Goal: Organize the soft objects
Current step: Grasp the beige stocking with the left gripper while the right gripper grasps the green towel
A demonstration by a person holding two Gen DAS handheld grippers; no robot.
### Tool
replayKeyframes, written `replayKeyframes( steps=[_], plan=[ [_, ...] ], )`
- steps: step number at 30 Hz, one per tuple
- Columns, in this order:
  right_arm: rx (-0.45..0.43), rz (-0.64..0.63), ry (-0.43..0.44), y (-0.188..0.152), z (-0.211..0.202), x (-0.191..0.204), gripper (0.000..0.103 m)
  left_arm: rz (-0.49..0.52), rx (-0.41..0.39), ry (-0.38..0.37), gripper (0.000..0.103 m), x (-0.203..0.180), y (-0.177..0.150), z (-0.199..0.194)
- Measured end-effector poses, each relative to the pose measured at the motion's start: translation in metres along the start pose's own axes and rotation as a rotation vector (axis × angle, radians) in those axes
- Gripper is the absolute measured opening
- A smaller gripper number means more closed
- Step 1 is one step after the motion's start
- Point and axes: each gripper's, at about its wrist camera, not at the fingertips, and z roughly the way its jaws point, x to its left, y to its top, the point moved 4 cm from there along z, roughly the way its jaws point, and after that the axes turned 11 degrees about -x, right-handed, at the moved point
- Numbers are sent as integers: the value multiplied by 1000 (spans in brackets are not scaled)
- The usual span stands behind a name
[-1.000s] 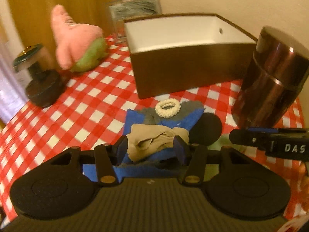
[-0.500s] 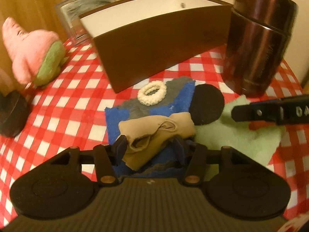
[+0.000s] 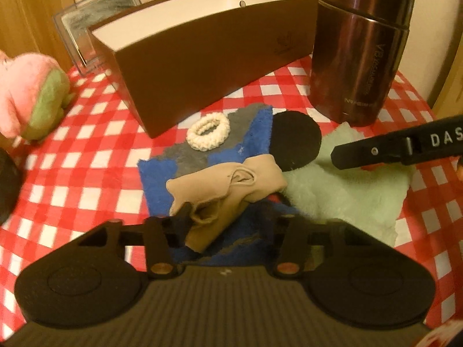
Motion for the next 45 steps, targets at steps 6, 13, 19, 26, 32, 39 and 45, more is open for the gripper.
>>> replayKeyframes(
  steps=[6,13,19,26,32,39,45],
  plan=[
    [-19,-43,7,1,-9,6,52,-89,-27,-1,7,10,0,-8],
    [3,-31,53,0,-24,16,68,-142,-95,29,6,11,7,-48],
    [59,-107,79,-13,-19,43,82,-221,-89,108,6,21,-2,-79],
    [114,-320,-34,-43,0,59,82,-287,-74,155,6,27,-15,-99],
    [126,-294,-20,-44,-12,51,17,-311,-79,155,6,22,-26,-116],
    [77,-311,25,-30,-53,55,13,-328,-96,161,6,13,-32,-143],
    [33,-321,28,-23,-98,58,13,-329,-122,161,6,1,-28,-169]
  ],
)
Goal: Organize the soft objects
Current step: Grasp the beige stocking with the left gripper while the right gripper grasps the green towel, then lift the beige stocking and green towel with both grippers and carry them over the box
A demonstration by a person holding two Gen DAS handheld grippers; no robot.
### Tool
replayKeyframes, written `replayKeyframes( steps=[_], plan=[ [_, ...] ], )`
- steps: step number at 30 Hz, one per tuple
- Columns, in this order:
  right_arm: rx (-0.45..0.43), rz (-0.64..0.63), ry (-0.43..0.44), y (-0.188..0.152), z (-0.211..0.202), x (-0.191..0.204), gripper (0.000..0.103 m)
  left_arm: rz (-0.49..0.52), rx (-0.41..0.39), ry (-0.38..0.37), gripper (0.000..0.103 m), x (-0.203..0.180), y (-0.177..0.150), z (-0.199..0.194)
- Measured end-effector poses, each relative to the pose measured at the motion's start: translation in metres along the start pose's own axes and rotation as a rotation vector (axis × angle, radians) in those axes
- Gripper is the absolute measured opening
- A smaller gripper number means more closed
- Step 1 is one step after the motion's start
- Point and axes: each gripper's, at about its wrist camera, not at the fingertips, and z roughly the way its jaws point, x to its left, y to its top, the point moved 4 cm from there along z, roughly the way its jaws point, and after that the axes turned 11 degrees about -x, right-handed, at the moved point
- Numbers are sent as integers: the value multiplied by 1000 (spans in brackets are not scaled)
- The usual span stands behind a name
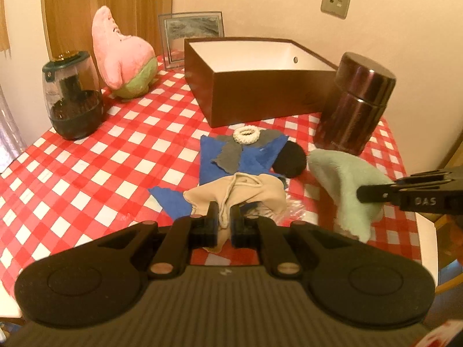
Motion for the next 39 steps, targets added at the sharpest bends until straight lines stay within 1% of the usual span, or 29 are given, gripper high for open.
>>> replayKeyframes(
  steps=[4,9,13,18,24,29,33,39],
  plan=[
    [-6,10,15,1,-24,-2,13,-3,-18,13,6,-7,4,-18],
    [-22,5,65,6,-45,-3,13,-7,-36,45,6,-19,8,-39],
    [-31,5,112,9,-54,-9,13,-10,-47,82,6,-31,10,-54],
    [-30,14,165,11,-65,-23,13,-18,-34,149,6,-48,9,-67],
    [-14,24,224,9,-74,-37,13,-27,-39,206,6,-69,8,-85],
    [-23,14,268,7,-81,-40,13,-31,-48,243,6,-85,4,-98],
    [-33,10,288,6,-90,-42,13,-30,-56,251,6,-96,2,-105],
    [-50,27,290,7,-99,-43,13,-14,-70,232,6,-103,4,-110]
  ],
)
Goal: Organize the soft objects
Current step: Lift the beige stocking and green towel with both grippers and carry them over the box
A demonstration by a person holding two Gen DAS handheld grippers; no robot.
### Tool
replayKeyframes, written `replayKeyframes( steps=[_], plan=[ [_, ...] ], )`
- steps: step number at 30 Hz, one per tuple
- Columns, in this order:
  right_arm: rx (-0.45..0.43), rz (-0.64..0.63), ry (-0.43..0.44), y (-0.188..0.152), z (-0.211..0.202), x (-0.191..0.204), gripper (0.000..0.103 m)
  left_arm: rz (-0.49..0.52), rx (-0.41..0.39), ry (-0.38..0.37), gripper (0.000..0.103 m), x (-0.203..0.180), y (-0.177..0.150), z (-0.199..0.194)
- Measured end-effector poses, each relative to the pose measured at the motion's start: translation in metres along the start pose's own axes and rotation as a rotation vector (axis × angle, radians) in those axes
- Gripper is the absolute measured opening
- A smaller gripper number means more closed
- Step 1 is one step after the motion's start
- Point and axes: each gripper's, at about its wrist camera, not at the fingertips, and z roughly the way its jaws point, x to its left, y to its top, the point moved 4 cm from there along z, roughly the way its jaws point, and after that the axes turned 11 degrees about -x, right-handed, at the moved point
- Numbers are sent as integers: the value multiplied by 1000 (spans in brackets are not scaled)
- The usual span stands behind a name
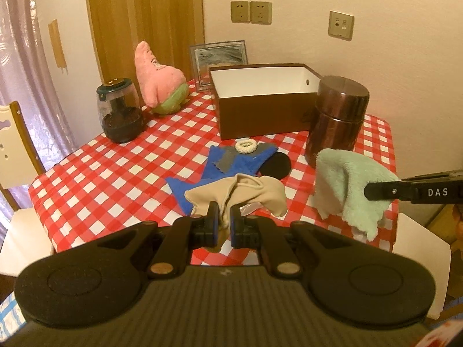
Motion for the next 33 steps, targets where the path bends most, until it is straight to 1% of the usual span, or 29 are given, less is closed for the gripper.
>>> replayKeyframes(
  steps=[7,13,16,20,24,29,33],
  plan=[
    [4,32,-34,-7,8,6,13,21,16,-57,6,10,-3,10],
    [-12,95,-118,-9,24,18,13,69,46,-173,6,29,-3,41],
    [-23,102,-154,-5,34,29,13,87,40,-237,6,40,4,58],
    [-49,113,-203,4,48,45,13,116,24,-317,6,54,18,82],
    [-76,114,-235,17,63,58,13,146,7,-370,6,64,37,106],
    [-107,60,-242,45,88,74,13,164,-6,-394,6,71,68,134],
    [-153,-18,-244,81,109,80,13,175,-35,-389,6,71,103,160]
  ],
)
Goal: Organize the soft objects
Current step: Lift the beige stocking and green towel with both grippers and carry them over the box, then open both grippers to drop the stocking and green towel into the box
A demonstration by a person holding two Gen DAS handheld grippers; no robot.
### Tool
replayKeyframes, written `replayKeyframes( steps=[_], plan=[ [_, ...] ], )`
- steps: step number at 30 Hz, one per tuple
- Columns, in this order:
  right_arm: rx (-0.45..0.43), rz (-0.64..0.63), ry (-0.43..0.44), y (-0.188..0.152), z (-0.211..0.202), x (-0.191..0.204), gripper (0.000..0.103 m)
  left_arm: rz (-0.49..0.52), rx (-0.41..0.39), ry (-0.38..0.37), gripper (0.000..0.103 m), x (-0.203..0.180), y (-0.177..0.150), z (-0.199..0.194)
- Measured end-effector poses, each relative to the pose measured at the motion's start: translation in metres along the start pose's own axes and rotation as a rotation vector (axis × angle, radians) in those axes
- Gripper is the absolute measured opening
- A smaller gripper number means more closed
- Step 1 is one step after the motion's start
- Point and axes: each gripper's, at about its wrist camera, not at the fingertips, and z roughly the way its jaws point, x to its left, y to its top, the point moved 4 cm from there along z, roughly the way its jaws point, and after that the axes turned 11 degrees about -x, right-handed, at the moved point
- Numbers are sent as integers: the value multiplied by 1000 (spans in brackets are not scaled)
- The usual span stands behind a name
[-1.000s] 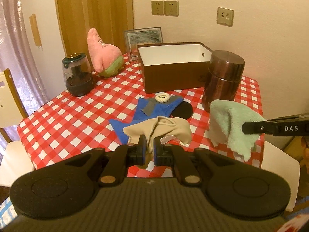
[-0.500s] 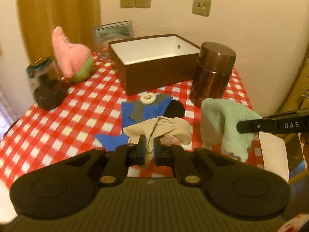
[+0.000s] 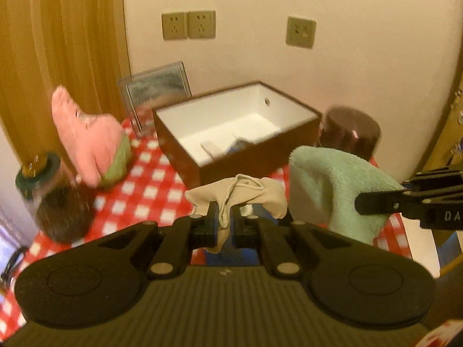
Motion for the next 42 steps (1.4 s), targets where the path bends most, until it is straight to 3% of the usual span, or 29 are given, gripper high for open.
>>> replayKeyframes(
  steps=[7,14,27,30,32,33,34,36,42],
  plan=[
    [-67,-97,-48,67,59,-25,13,1,-48,16,6,25,61,57],
    [-83,-117,-107,108,111,-67,13,-12,-51,15,6,43,98,116],
    [-38,-65,-239,129,196,-119,13,-18,6,-24,7,37,127,217],
    [-53,-36,-274,132,210,-127,13,-31,14,-39,19,35,130,235],
    [-66,-9,-291,132,216,-133,20,-41,17,-28,32,36,130,246],
    [-60,1,-299,132,220,-135,31,-43,24,-21,32,37,129,250],
    [-62,11,-305,132,221,-137,49,-39,26,-25,32,37,128,253],
    [-77,22,-314,131,220,-137,58,-34,42,-17,33,40,124,258],
    [-31,27,-308,123,217,-138,59,-47,87,-15,33,52,109,257]
  ],
)
